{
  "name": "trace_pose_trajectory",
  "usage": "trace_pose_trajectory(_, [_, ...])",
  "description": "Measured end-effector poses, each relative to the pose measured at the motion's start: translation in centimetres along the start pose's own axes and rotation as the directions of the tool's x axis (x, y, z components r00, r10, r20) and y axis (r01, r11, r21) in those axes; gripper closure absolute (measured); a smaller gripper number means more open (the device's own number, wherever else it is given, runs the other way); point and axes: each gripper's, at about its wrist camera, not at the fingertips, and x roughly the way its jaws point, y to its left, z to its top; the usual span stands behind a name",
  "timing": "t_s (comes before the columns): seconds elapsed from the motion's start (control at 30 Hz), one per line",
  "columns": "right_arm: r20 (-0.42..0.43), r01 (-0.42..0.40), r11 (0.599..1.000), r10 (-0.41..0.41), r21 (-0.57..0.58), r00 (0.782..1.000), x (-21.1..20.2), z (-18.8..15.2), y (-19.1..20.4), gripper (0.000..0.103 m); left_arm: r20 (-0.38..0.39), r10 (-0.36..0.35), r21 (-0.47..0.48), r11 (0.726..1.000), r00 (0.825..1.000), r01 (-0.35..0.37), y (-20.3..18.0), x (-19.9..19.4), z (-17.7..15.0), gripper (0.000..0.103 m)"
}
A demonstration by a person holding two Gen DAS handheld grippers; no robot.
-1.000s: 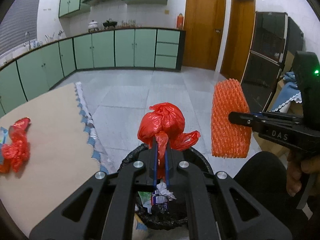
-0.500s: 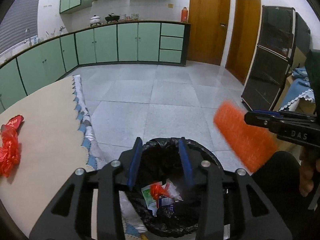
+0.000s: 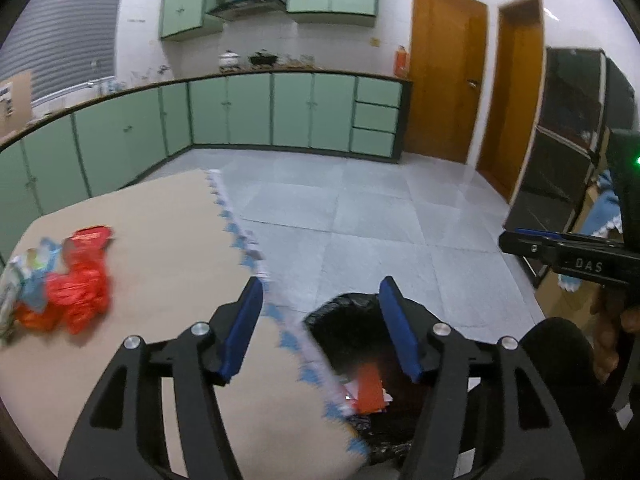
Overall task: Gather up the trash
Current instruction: 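Move both open tools back over the remaining trash on the table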
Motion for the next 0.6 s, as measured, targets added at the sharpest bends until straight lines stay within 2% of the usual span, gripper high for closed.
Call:
trace_pose_trajectory(0.1, [0.02,-0.044,0.998,0.045,-0.039,0.999,-0.7,0.5,2.6,0.063,0.026,0.072,-0.025,0.997,0.997,-0.071,2.7,-2.8,0.0,0.038])
trace_pose_trajectory(0.23, [0.025,-0.108,0.987,0.112,-0.12,0.993,-0.5,1.0,7.9,0.059,0.038,0.181,-0.091,0.98,0.983,-0.177,7.3,-6.4,-0.2,0.036])
trace_pose_trajectory(0.3, [0.023,-0.139,0.979,0.143,-0.147,0.989,-0.2,1.3,10.2,0.054,0.04,0.226,-0.119,0.968,0.973,-0.22,9.4,-8.1,-0.4,0.034])
trace_pose_trajectory(0.37, [0.027,-0.177,0.97,0.184,-0.164,0.983,0.0,1.4,12.7,0.042,0.037,0.268,-0.145,0.955,0.963,-0.26,11.3,-9.5,-0.6,0.033])
trace_pose_trajectory(0.6, [0.014,-0.289,0.917,0.305,-0.273,0.952,1.3,1.8,21.6,0.039,0.052,0.403,-0.236,0.894,0.914,-0.381,18.1,-14.5,-1.4,0.021])
